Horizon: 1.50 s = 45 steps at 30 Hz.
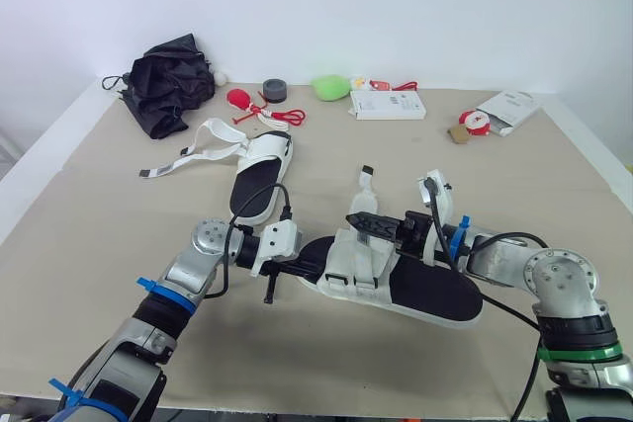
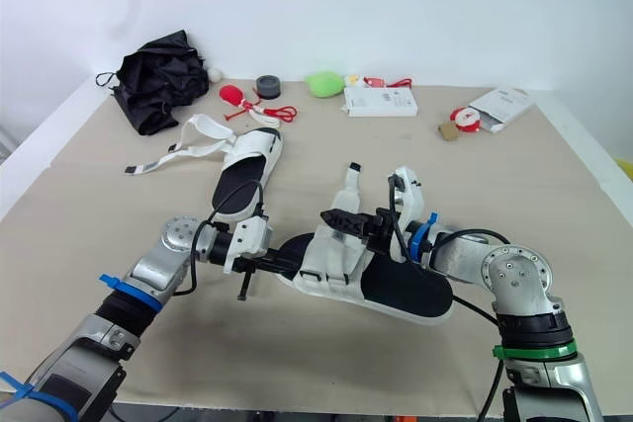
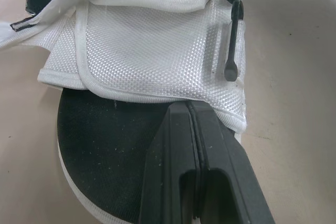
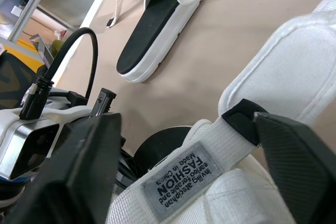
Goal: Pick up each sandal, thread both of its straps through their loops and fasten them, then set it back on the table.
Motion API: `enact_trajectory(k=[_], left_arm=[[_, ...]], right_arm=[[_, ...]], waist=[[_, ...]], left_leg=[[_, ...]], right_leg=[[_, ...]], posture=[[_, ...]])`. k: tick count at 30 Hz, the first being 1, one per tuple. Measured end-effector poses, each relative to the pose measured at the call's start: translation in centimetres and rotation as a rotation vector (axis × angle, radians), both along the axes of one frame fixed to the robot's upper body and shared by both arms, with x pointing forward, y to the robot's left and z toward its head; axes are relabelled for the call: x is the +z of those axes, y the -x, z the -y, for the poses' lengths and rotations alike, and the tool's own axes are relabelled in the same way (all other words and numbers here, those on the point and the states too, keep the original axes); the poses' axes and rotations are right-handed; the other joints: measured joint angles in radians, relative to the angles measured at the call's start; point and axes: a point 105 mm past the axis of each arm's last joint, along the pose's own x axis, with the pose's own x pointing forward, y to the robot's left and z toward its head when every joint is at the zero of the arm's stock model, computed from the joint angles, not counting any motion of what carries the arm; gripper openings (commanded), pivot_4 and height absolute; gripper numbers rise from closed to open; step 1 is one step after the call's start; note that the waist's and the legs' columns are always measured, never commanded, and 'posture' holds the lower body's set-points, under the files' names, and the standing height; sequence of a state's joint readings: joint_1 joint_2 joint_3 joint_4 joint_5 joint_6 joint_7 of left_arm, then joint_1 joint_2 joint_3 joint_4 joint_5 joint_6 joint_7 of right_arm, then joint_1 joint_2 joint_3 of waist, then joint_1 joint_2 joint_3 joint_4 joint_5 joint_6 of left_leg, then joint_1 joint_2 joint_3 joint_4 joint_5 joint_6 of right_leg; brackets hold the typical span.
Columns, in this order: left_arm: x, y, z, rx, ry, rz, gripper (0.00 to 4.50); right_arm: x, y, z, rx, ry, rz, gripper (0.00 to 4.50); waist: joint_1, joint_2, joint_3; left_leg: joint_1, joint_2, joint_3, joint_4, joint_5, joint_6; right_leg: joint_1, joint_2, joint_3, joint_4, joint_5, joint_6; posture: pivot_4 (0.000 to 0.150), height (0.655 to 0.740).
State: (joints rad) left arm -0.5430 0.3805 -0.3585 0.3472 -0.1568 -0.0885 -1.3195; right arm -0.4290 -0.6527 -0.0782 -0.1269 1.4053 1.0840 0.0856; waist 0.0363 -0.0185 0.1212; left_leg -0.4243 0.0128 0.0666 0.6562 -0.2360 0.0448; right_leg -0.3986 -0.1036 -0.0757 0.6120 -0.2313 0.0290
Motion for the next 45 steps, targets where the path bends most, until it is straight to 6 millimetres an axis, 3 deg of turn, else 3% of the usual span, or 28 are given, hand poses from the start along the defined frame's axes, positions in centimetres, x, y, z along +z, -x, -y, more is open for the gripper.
enact_trajectory(k=[5, 8, 11, 18, 28, 36, 41, 44, 45], left_arm=[[0.0, 0.0, 0.0, 0.0, 0.001, 0.0, 0.0], [0.0, 0.0, 0.1, 0.0, 0.002, -0.001, 0.0], [0.0, 0.0, 0.1, 0.0, 0.003, -0.003, 0.0], [0.0, -0.1, 0.1, 0.002, 0.004, -0.003, 0.0], [-0.1, 0.0, 0.1, 0.009, 0.008, -0.004, 0.0], [-0.1, 0.0, 0.0, 0.016, 0.011, -0.002, 0.0], [-0.1, 0.1, 0.1, 0.019, 0.015, -0.002, 0.0], [-0.1, 0.2, 0.1, 0.017, 0.016, -0.001, 0.0], [-0.1, 0.2, 0.1, 0.018, 0.016, -0.001, 0.0]], right_arm=[[3.7, -0.6, 1.5, 0.02, 0.007, 0.115, 4.34], [4.5, -0.7, 1.9, 0.023, 0.019, 0.149, 4.34], [3.2, -1.0, 2.8, 0.028, 0.137, 0.123, 4.34], [1.3, 0.5, 0.0, 0.228, 0.237, 0.06, 4.34], [0.6, 1.2, -0.9, 0.34, 0.268, 0.007, 4.34], [0.5, 0.7, -1.8, 0.357, 0.281, 0.024, 4.34], [0.2, -0.4, -2.9, 0.354, 0.275, 0.034, 2.76], [-0.3, -1.1, -2.3, 0.32, 0.287, 0.022, 1.41], [-0.4, -1.2, -2.3, 0.318, 0.29, 0.022, 1.41]], waist=[[0.0, 0.0, 0.0], [0.0, 0.0, 0.0], [0.0, 0.001, 0.0], [0.0, 0.001, 0.0], [0.0, 0.001, -0.001], [-0.001, 0.001, -0.001], [0.0, 0.002, -0.001], [0.0, 0.002, -0.001], [0.0, 0.002, -0.001]], left_leg=[[0.0, 0.0, 0.0, 0.0, 0.0, 0.0], [0.0, 0.0, -0.001, 0.0, 0.0, 0.0], [0.0, -0.001, 0.0, 0.0, 0.0, 0.0], [0.0, -0.001, -0.001, 0.001, 0.0, 0.0], [0.0, -0.001, -0.002, 0.001, 0.0, 0.0], [0.0, -0.001, -0.002, 0.001, 0.0, 0.0], [0.0, -0.001, -0.002, 0.001, 0.0, 0.0], [0.0, -0.002, -0.002, 0.001, 0.0, 0.001], [0.0, -0.002, -0.002, 0.001, 0.0, 0.001]], right_leg=[[0.0, 0.0, -0.001, 0.0, -0.001, 0.002], [0.001, 0.0, -0.002, 0.0, -0.002, 0.003], [0.001, -0.001, -0.002, 0.0, 0.0, 0.001], [0.001, -0.002, -0.002, 0.0, 0.0, 0.001], [0.001, -0.002, -0.003, 0.0, 0.0, 0.0], [0.001, -0.002, -0.003, 0.0, 0.0, 0.0], [0.002, -0.002, -0.003, 0.0, 0.0, 0.0], [0.001, -0.003, -0.003, 0.0, 0.002, 0.003], [0.001, -0.003, -0.004, 0.0, 0.002, 0.003]], posture=[[0.15, 0.74], [0.15, 0.74], [0.15, 0.74], [0.15, 0.74], [0.15, 0.74], [0.15, 0.74], [0.15, 0.74], [0.15, 0.74], [0.15, 0.74]])
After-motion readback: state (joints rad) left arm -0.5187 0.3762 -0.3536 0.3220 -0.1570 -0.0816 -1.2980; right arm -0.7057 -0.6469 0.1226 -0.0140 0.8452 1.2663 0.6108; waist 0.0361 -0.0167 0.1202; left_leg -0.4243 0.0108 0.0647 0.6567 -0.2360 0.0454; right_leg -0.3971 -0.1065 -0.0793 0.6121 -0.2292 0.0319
